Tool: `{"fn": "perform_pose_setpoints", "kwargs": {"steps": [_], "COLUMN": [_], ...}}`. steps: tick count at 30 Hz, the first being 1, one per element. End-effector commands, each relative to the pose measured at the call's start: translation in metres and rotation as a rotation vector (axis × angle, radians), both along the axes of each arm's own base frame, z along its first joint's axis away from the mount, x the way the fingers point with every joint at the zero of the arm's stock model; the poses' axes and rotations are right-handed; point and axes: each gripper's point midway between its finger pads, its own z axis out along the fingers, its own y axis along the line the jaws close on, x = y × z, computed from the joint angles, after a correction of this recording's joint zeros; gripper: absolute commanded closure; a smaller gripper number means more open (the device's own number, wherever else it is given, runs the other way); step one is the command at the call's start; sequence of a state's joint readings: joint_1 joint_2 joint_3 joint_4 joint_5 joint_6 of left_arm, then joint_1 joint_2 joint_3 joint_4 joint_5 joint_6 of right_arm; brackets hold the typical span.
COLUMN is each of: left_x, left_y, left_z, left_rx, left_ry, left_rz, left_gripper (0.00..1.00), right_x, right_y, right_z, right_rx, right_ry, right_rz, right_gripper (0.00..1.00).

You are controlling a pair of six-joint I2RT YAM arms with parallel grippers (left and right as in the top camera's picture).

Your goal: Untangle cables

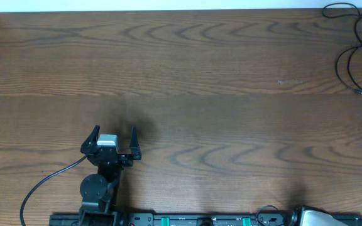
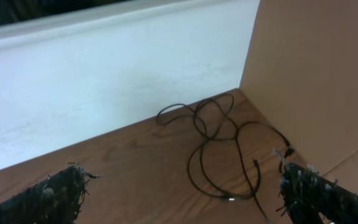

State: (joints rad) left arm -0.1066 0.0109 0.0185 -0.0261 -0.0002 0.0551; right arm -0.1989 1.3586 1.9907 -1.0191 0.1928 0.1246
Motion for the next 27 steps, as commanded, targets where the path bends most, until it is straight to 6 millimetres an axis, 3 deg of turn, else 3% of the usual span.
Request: {"fn": "perform_pose_setpoints", "kwargs": {"steps": [1,5,11,15,21,27], "left_x": [-0.001,-0.001,-0.001,-0.001,-0.001,-0.001], "left_y": [0.006,0.006,0.006,0.006,0.006,0.006], "left_z": [-0.016,-0.016,-0.016,-0.016,-0.016,-0.016], "left_rx": [0.006,0.006,0.006,0.006,0.006,0.006], "left_ry": [0.049,0.049,0.049,0.049,0.05,0.049], "left_rz": [0.034,0.034,0.034,0.034,0.034,0.034], "left_gripper": [0.0,0.0,0.0,0.0,0.0,0.0], "right_x": [-0.007,0.003,0.026,0.03,0.011,-0.023], "right_y": [0.008,0.023,0.039,0.05,0.061,0.073], "right_z": [0.003,-0.013,-0.055,-0.095,-0.174,-0.254], "right_rx": [-0.002,0.057,0.178,0.22,0.3,0.389], "right_ry": [-0.019,-0.058,-0.213,-0.267,-0.223,-0.195], "right_rz": [0.007,0.054,0.067,0.09,0.084,0.074], "right_gripper": [0.01,0.01,0.01,0.01,0.01,0.01]}}
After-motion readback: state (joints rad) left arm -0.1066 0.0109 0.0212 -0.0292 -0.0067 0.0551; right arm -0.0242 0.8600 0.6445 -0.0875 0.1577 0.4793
